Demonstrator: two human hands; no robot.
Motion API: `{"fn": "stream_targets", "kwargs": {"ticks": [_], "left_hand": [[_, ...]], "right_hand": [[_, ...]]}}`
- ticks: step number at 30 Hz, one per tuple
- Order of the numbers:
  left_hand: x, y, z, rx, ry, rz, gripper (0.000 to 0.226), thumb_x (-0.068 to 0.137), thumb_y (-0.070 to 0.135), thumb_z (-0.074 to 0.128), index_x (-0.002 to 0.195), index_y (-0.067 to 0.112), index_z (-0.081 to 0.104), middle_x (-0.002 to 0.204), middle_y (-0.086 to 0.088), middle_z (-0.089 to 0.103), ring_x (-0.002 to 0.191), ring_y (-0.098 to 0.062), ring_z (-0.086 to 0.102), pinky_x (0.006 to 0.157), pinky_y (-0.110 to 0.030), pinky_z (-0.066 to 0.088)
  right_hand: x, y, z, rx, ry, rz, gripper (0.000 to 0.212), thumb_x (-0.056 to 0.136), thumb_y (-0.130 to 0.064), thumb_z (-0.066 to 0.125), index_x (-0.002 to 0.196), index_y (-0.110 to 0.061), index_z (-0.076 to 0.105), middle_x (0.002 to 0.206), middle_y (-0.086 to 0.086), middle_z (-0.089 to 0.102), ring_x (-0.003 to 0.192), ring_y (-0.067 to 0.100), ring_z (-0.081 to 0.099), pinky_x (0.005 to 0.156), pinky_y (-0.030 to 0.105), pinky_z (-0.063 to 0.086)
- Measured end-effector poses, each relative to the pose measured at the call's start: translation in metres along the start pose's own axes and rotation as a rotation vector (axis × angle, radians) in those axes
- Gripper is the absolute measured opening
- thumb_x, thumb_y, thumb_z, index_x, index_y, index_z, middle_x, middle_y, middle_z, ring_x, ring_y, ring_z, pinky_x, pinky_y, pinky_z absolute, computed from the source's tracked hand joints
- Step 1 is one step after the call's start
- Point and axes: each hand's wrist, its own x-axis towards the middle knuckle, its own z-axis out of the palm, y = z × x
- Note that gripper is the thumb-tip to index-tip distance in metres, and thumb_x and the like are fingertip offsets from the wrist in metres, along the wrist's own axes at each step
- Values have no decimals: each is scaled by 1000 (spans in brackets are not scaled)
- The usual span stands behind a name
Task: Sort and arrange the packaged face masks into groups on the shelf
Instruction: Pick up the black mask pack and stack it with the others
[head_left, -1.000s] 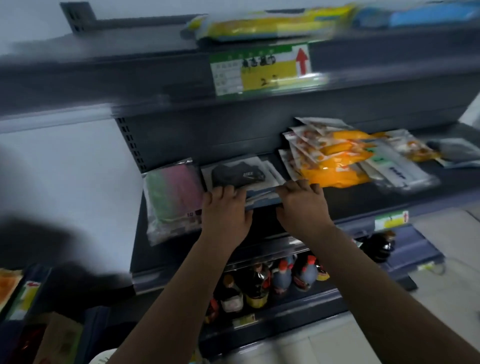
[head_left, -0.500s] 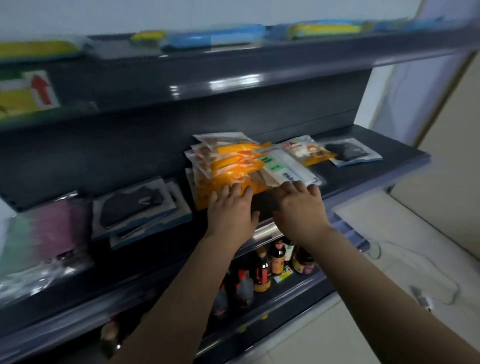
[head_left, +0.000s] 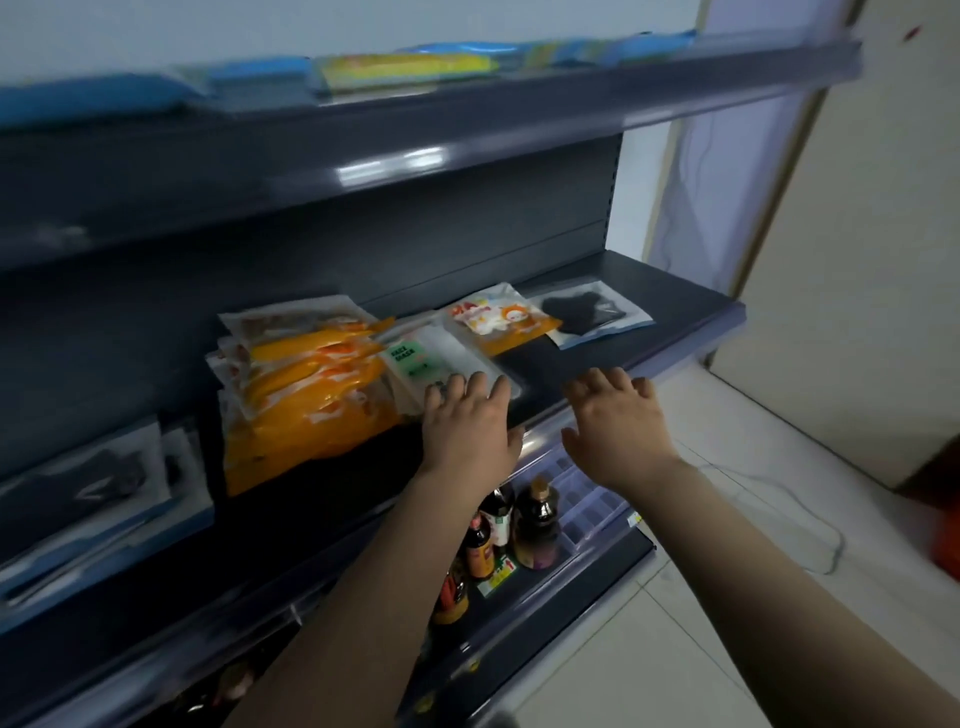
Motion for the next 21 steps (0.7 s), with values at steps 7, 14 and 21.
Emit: {"fn": "stream_targets", "kwargs": {"ticks": [7, 14, 21], "left_hand": [[74, 19, 17, -21, -25, 17, 60, 93, 45, 43, 145, 18, 25, 147, -7, 34, 135, -27, 28, 109, -44, 22], [139, 21, 38, -32, -47, -9, 61, 92, 45, 46, 144, 20, 27, 149, -4, 33, 136, -26, 28, 108, -43, 24], [186, 21, 60, -34, -122, -38, 58, 91, 44, 49, 142, 22, 30, 147, -5, 36, 134, -29, 32, 108, -45, 27]], "right_hand": [[52, 44, 11, 12, -27, 35, 54, 93, -32, 45, 143, -19, 32, 145, 5, 36, 131, 25, 34, 106, 40, 28], [112, 76, 29, 83, -76, 53, 55, 93, -34, 46, 144, -19, 32, 146, 5, 35, 135, 26, 31, 106, 40, 28], [162, 106, 52, 203, -99, 73, 53, 91, -35, 50, 141, -21, 37, 146, 4, 37, 134, 26, 32, 105, 41, 30]]}}
